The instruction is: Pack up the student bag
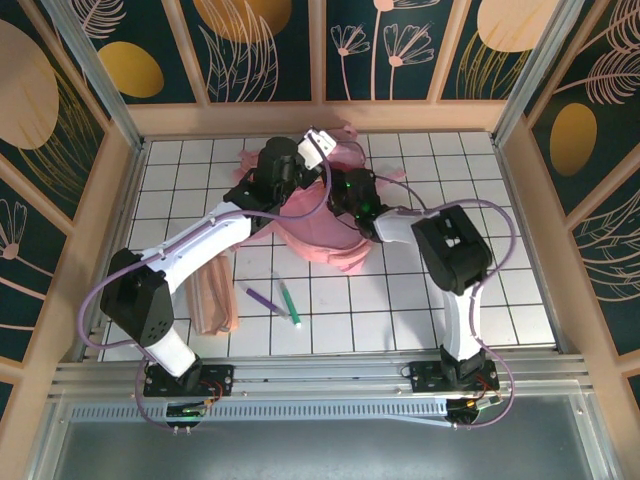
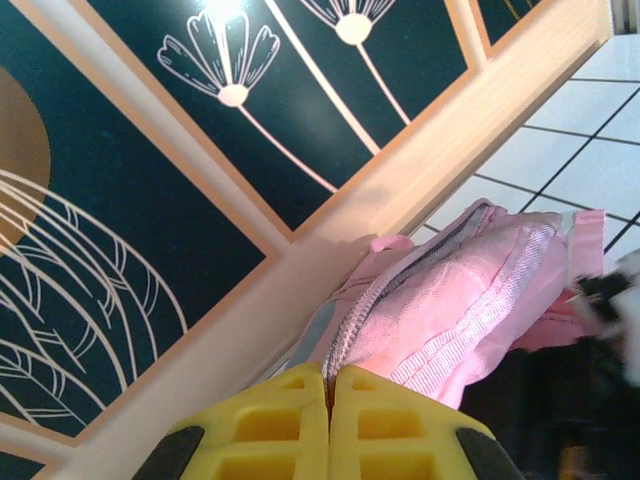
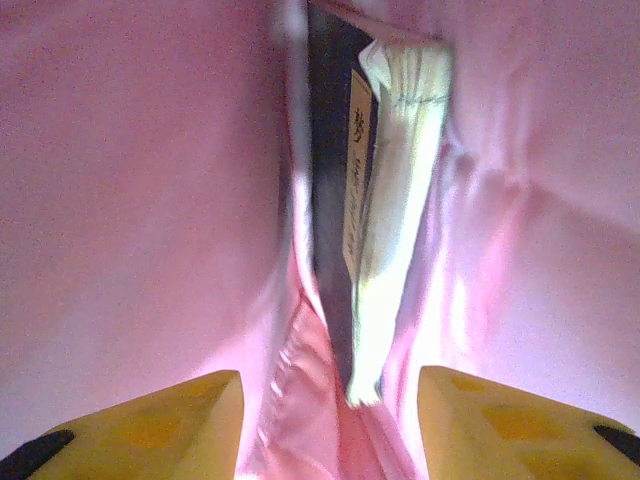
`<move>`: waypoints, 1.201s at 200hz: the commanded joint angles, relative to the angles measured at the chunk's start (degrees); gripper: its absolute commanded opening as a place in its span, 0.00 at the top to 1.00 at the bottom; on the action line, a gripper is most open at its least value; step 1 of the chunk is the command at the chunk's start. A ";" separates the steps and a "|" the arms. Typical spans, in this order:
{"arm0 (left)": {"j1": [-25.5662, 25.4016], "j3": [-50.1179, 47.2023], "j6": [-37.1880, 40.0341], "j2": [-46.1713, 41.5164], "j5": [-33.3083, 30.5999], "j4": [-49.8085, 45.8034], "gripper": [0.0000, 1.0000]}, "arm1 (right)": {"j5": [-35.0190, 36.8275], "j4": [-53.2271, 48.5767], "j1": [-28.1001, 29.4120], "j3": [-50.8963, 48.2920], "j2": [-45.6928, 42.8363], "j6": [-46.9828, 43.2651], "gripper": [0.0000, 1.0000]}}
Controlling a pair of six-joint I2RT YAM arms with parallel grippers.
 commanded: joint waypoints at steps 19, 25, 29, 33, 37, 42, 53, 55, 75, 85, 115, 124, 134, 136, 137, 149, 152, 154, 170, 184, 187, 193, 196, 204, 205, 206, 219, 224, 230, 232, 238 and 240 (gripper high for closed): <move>1.83 -3.10 0.69 -2.52 -3.76 6.80 1.00 | -2.83 -12.37 -2.52 -8.96 -16.56 -17.95 0.51; 1.91 -3.62 0.87 -2.65 -3.63 7.00 1.00 | -2.42 -14.52 -2.69 -10.88 -19.34 -20.38 0.50; 1.86 -3.95 0.90 -2.74 -3.65 7.19 1.00 | -2.35 -15.34 -2.87 -12.26 -21.06 -21.90 0.50; 1.91 -4.36 0.84 -2.86 -3.71 7.45 1.00 | -2.58 -15.80 -3.05 -13.59 -22.95 -24.13 0.50; 1.98 -4.84 0.75 -3.02 -3.75 7.75 1.00 | -2.90 -16.49 -3.23 -14.98 -24.70 -26.48 0.50; 2.01 -5.35 0.62 -3.21 -3.69 8.16 1.00 | -3.09 -17.83 -3.39 -16.42 -26.96 -29.13 0.50; 2.10 -6.46 0.56 -3.46 -3.47 9.28 1.00 | -2.56 -21.87 -3.55 -19.03 -31.95 -35.54 0.50; 2.09 -6.63 0.55 -3.48 -3.42 9.34 1.00 | -2.35 -22.60 -3.59 -19.42 -32.88 -37.08 0.50; 2.18 -7.47 0.57 -3.23 -2.49 9.47 1.00 | -0.17 -28.83 -3.29 -22.85 -41.32 -51.01 0.50; 2.22 -8.10 0.48 -3.18 -1.90 9.50 1.00 | 1.89 -33.16 -3.23 -23.86 -44.67 -56.36 0.50; 2.24 -11.01 0.09 -3.17 0.72 8.92 1.00 | 4.06 -43.01 -3.78 -24.30 -51.51 -63.13 0.50; 2.22 -12.97 -1.38 -3.75 -0.30 9.84 1.00 | 4.20 -44.64 -3.53 -24.30 -52.89 -64.31 0.50; 2.21 -15.69 -1.80 -4.86 1.00 11.34 1.00 | 4.64 -46.20 -3.41 -24.23 -54.19 -65.45 0.50; 2.25 -16.28 -1.80 -5.17 1.53 11.55 1.00 | 4.97 -46.59 -3.47 -24.22 -54.41 -65.52 0.50; 2.23 -16.58 -1.80 -5.25 1.77 11.73 1.00 | 5.20 -46.70 -3.49 -24.17 -54.46 -65.57 0.50; 2.24 -19.36 -2.24 -6.73 4.62 13.14 1.00 | 7.56 -48.33 -3.47 -23.61 -55.19 -66.21 0.50; 2.27 -19.92 -2.32 -7.07 5.31 13.28 1.00 | 7.76 -48.32 -3.58 -23.53 -55.35 -66.53 0.50; 2.27 -20.24 -2.33 -7.30 5.70 13.35 1.00 | 7.79 -48.24 -3.66 -23.51 -55.38 -66.89 0.50; 2.19 -22.47 -0.48 -9.00 9.21 14.22 1.00 | 8.68 -48.14 -4.59 -22.51 -55.14 -67.74 0.50; 2.12 -25.38 3.11 -10.35 12.25 15.37 1.00 | 9.61 -47.96 -6.20 -20.97 -54.14 -65.20 0.50; 2.19 -25.77 4.07 -10.62 13.09 15.59 1.00 | 10.02 -48.06 -6.69 -20.51 -53.80 -64.24 0.50; 2.13 -26.55 5.57 -11.14 14.33 16.04 1.00 | 10.99 -48.99 -8.00 -19.35 -53.08 -60.94 0.50; 2.18 -26.83 6.18 -11.29 14.86 16.23 1.00 | 11.43 -50.07 -8.78 -18.57 -52.72 -58.74 0.50; 2.17 -27.28 7.88 -11.59 16.91 16.05 1.00 | 11.24 -52.23 -11.07 -16.43 -51.71 -53.23 0.52; 2.15 -27.27 8.09 -11.62 17.24 15.91 1.00 | 10.93 -52.38 -11.55 -16.14 -51.58 -52.66 0.52; 2.13 -27.31 8.46 -11.64 17.54 15.85 1.00 | 10.55 -52.58 -11.97 -15.83 -51.37 -52.16 0.52; 1.93 -27.15 11.49 -11.36 20.44 14.30 1.00 | 4.87 -55.26 -15.87 -12.55 -49.08 -45.18 0.53; 1.63 -27.08 12.83 -11.10 20.94 13.95 1.00 | 2.42 -56.41 -17.06 -11.41 -48.01 -42.14 0.53; 0.94 -27.07 14.63 -10.68 20.92 13.73 1.00 | -0.59 -57.31 -17.95 -10.25 -46.65 -39.46 0.51; 0.73 -27.12 15.20 -10.58 20.74 13.80 1.00 | -1.61 -57.52 -18.11 -9.87 -46.20 -38.39 0.50; -0.10 -27.29 17.28 -10.09 20.08 13.97 1.00 | -4.76 -57.91 -18.33 -8.85 -44.79 -35.71 0.47; -0.41 -27.27 17.91 -9.97 19.90 14.10 1.00 | -5.71 -57.96 -18.36 -8.55 -44.30 -34.97 0.46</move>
